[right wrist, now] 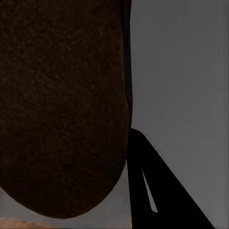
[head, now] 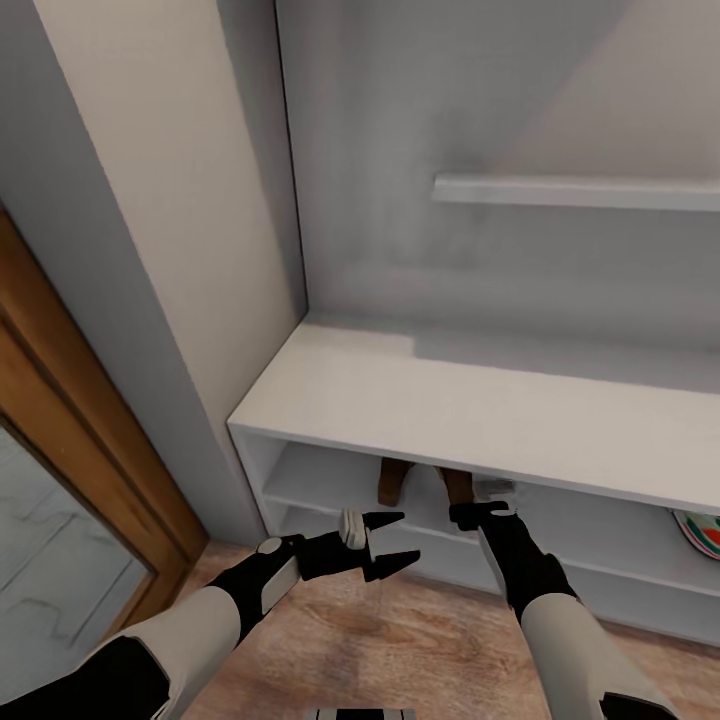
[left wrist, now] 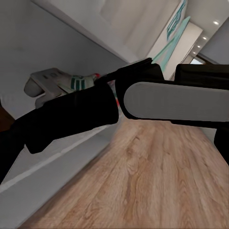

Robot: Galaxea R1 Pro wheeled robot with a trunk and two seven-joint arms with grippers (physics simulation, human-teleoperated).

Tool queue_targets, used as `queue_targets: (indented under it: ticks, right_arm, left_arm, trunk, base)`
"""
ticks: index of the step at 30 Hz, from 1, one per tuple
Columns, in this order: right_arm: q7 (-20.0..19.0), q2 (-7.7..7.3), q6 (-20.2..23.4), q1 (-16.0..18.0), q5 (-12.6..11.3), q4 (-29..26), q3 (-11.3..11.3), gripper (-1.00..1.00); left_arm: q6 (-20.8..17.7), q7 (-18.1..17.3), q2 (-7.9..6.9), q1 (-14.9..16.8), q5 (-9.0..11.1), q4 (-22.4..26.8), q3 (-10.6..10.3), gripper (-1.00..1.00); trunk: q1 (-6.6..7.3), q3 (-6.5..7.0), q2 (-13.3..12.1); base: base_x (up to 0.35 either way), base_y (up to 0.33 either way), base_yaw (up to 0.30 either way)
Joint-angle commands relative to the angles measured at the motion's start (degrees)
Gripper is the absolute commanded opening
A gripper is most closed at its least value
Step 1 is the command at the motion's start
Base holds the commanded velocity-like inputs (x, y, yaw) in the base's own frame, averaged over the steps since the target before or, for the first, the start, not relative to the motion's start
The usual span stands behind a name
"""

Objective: Pick up the two gym shoes and the two sandals from the corridor floor and place them onto the hallstand (shoe rack) in the corridor, making sure they are on the rack and not on the floor. Arrange them so the two gym shoes are next to each other and the two sandals are next to each other.

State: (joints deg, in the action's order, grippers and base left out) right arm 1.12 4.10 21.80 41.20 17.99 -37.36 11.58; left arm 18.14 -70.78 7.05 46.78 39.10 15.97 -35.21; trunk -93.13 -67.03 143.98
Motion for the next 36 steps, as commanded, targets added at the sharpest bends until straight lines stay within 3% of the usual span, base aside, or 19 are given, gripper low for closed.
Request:
queue_targets:
  ticks: [1, 36]
  right_arm:
    - [0.1, 0.08, 0.3, 0.0, 0.0, -0.1, 0.2, -1.00]
    - [0.1, 0.10, 0.3, 0.0, 0.0, 0.0, 0.2, -1.00]
  left_arm:
    - [0.3, -0.1, -0.02, 0.1, 0.5, -0.1, -0.5, 1.00]
    - [0.3, -0.1, -0.03, 0.1, 0.5, -0.2, -0.5, 1.00]
  trunk:
    - [-0.01, -0.05, 0.0]
    - [-0.01, -0.05, 0.0]
  base:
    - [0.203, 0.000, 0.000]
    - [0.020, 0.023, 0.000]
